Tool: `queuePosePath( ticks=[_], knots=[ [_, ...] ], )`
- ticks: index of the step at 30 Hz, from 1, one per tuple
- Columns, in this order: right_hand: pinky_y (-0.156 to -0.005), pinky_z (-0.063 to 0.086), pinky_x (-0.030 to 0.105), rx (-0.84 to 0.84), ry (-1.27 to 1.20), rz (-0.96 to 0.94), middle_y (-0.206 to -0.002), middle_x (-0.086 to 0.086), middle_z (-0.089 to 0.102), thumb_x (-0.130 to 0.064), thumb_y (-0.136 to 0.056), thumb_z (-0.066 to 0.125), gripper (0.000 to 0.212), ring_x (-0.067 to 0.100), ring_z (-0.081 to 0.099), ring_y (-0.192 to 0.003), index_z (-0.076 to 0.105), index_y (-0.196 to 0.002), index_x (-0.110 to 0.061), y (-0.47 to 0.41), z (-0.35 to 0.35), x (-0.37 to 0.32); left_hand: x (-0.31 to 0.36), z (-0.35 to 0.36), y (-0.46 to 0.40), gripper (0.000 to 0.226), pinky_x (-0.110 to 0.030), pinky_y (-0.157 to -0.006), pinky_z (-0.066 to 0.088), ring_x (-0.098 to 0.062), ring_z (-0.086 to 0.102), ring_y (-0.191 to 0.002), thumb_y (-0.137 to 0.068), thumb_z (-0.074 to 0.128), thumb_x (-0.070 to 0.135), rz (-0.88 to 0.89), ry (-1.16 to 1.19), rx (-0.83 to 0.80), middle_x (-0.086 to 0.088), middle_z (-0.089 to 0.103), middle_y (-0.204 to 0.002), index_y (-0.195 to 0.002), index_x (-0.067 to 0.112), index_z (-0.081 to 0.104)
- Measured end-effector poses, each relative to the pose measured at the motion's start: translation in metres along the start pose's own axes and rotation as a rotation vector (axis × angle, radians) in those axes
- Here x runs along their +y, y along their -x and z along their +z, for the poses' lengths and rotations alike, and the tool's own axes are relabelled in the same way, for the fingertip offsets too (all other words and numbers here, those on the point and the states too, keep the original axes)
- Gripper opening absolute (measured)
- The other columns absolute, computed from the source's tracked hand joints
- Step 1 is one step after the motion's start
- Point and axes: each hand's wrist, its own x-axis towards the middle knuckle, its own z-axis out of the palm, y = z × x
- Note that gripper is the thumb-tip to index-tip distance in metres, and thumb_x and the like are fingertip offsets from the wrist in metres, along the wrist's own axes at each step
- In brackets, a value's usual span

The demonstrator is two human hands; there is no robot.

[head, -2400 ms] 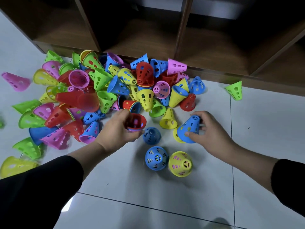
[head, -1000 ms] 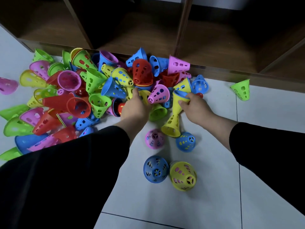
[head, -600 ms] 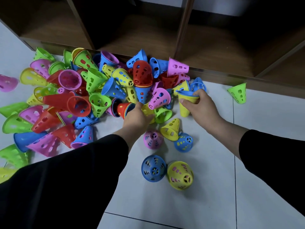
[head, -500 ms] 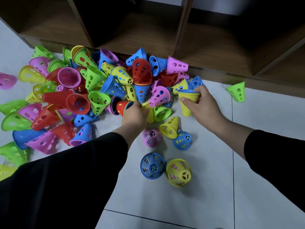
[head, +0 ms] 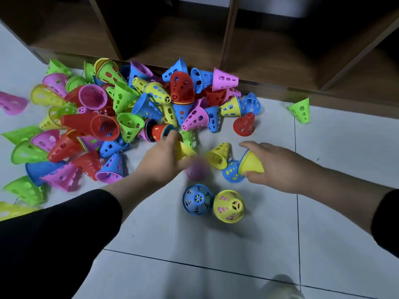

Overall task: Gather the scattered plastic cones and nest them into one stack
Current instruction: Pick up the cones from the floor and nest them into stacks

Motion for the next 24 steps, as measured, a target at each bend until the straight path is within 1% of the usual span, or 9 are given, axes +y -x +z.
queuePosePath(
  ticks=[4,8,9,12,14,16,19,21,24],
  knots=[
    [-0.078,0.047,0.036,-0.048,0.262,-0.030,-0.112,0.012,0.058,-0.053,-0.087,0.059,0.086,0.033,0.060,-0.101,0.013,-0.155,-0.025,-0.022,0.021,-0.004,0.011,0.003,-0.012,0.073,-0.034,-0.076,0.047,-0.032,0.060,-0.098,-0.085,0.067,0.047,0.111,-0.284,-0.223,-0.010,0.057,-0.113,-0.145,0.026,0.032],
    [-0.074,0.047,0.036,-0.090,0.379,-0.017,-0.110,0.016,0.060,-0.049,-0.088,0.063,0.067,0.035,0.062,-0.097,0.040,-0.138,-0.011,-0.043,0.030,-0.004,0.030,0.007,-0.028,0.084,-0.035,-0.064,0.046,-0.028,0.057,-0.088,-0.089,0.061,0.038,0.145,-0.553,-0.402,-0.002,0.050,-0.087,-0.156,0.033,0.011],
    [-0.072,0.045,0.035,-0.095,0.390,-0.029,-0.110,0.015,0.059,-0.047,-0.089,0.063,0.060,0.035,0.062,-0.097,0.045,-0.133,-0.010,-0.044,0.031,-0.006,0.035,0.010,-0.030,0.082,-0.035,-0.064,0.046,-0.028,0.057,-0.090,-0.091,0.060,0.034,0.154,-0.609,-0.432,-0.004,0.053,-0.089,-0.157,0.031,0.011],
    [-0.070,0.036,0.031,-0.107,0.413,-0.060,-0.114,0.011,0.054,-0.042,-0.094,0.060,0.045,0.029,0.057,-0.101,0.051,-0.123,-0.009,-0.045,0.032,-0.011,0.046,0.025,-0.030,0.051,-0.035,-0.069,0.045,-0.031,0.059,-0.104,-0.095,0.052,0.021,0.159,-0.683,-0.504,-0.010,0.059,-0.112,-0.145,0.020,0.041],
    [-0.073,0.039,0.032,-0.114,0.360,-0.035,-0.116,0.011,0.051,-0.044,-0.094,0.059,0.046,0.030,0.058,-0.100,0.052,-0.123,-0.010,-0.045,0.037,-0.009,0.042,0.034,-0.030,0.036,-0.036,-0.069,0.044,-0.032,0.059,-0.105,-0.095,0.050,0.016,0.143,-0.643,-0.522,-0.011,0.057,-0.114,-0.131,0.015,0.051],
    [-0.082,0.046,0.037,-0.105,0.271,0.006,-0.118,0.011,0.051,-0.059,-0.090,0.055,0.060,0.033,0.058,-0.102,0.051,-0.127,-0.012,-0.045,0.044,-0.007,0.033,0.037,-0.030,0.034,-0.039,-0.075,0.049,-0.033,0.058,-0.107,-0.096,0.054,0.021,0.144,-0.554,-0.510,-0.012,0.055,-0.115,-0.129,0.013,0.052],
    [-0.094,0.047,0.045,0.011,0.116,0.040,-0.126,0.008,0.053,-0.078,-0.084,0.034,0.079,0.031,0.051,-0.116,0.048,-0.135,-0.019,-0.050,0.046,-0.007,0.019,0.035,-0.023,0.056,-0.038,-0.087,0.050,-0.029,0.058,-0.111,-0.092,0.060,0.050,0.160,-0.303,-0.410,-0.007,0.054,-0.125,-0.138,0.020,0.050],
    [-0.095,0.047,0.045,0.126,-0.031,0.018,-0.125,0.006,0.056,-0.069,-0.088,0.039,0.067,0.028,0.053,-0.116,0.052,-0.132,-0.020,-0.060,0.037,-0.002,0.009,0.034,-0.019,0.054,-0.037,-0.081,0.050,-0.026,0.059,-0.107,-0.092,0.054,0.059,0.153,-0.243,-0.219,-0.002,0.055,-0.122,-0.131,0.022,0.055],
    [-0.099,0.045,0.040,0.163,-0.136,-0.008,-0.135,0.007,0.053,-0.048,-0.092,0.059,0.054,0.027,0.052,-0.123,0.050,-0.136,-0.018,-0.081,0.025,0.008,-0.008,0.029,-0.027,0.043,-0.038,-0.074,0.049,-0.027,0.056,-0.106,-0.093,0.056,0.049,0.091,-0.369,0.055,-0.003,0.053,-0.118,-0.124,0.018,0.055]
  ],
)
